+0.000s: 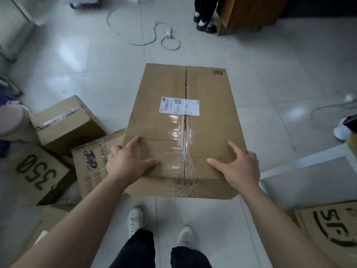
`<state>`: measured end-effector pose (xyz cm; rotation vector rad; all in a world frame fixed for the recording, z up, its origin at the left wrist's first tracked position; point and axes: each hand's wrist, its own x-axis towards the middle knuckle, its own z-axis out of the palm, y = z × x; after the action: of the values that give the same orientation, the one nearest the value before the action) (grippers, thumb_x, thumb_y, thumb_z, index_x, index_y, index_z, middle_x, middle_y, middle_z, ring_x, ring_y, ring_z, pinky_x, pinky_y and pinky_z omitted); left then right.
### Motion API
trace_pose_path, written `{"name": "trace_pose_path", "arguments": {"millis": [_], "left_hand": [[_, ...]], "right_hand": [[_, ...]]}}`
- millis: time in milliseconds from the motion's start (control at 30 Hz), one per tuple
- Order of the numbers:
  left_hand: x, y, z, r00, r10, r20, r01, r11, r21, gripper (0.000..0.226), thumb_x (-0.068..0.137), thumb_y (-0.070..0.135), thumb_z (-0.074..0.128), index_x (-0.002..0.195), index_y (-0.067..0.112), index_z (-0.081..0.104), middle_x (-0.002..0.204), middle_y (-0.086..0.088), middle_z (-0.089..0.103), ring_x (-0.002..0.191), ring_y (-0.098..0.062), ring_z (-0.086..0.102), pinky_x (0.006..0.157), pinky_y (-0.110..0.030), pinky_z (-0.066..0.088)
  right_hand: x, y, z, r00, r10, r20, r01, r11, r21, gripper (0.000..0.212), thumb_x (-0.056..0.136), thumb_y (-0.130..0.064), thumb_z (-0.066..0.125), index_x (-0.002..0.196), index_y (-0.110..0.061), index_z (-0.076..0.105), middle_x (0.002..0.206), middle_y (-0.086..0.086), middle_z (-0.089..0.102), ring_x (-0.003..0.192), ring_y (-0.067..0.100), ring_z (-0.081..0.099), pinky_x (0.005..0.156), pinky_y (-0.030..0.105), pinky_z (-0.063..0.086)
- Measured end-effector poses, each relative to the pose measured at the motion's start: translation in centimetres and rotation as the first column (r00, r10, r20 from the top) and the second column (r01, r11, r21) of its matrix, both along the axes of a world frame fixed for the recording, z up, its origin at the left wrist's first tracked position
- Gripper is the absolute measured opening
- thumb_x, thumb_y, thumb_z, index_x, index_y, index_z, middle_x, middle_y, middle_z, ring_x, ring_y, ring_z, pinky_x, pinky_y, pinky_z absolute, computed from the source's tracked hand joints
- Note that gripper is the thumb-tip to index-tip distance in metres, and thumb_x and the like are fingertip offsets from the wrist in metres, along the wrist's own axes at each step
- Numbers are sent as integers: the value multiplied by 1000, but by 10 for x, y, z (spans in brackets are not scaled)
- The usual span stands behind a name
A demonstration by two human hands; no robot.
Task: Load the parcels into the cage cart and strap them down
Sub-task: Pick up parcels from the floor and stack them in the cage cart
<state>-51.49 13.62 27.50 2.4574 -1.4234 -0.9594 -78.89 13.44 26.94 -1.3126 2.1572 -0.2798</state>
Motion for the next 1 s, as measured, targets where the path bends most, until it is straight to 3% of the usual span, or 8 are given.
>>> {"name": "trace_pose_path", "arguments": {"millis": [267,600,833,1000], "left_hand": [[45,71,117,979,203,19,-199,970,-137,97,61,69,75,145,47,30,136,-11,36,125,-35,41,105,-45,39],[124,152,177,901,434,-9,-428,883,-194,99,59,74,72,145,50,28,136,-10,35,127,-33,38,105,-45,39],[169,219,198,780,625,-23,-613,757,-224,93,63,70,73,144,51,30,136,-8,35,128,-32,36,105,-43,40],[183,264,207,635,773,-11,-754,616,-230,94,61,71,73,143,52,30,137,-8,34,127,-32,37,104,-45,41]], "right_hand": [[49,14,120,973,229,7,-227,966,-127,93,57,-73,71,140,-46,38,133,6,41,122,25,43,97,39,41],[149,27,187,884,467,-36,-465,864,-192,92,57,-77,67,138,-46,39,132,6,41,121,26,45,96,40,44],[233,41,207,757,650,-65,-645,727,-237,88,59,-75,67,137,-44,40,125,5,44,116,25,47,91,37,45],[284,48,210,616,786,-62,-772,586,-247,90,58,-78,66,137,-44,39,127,6,43,117,25,47,94,40,47]]}}
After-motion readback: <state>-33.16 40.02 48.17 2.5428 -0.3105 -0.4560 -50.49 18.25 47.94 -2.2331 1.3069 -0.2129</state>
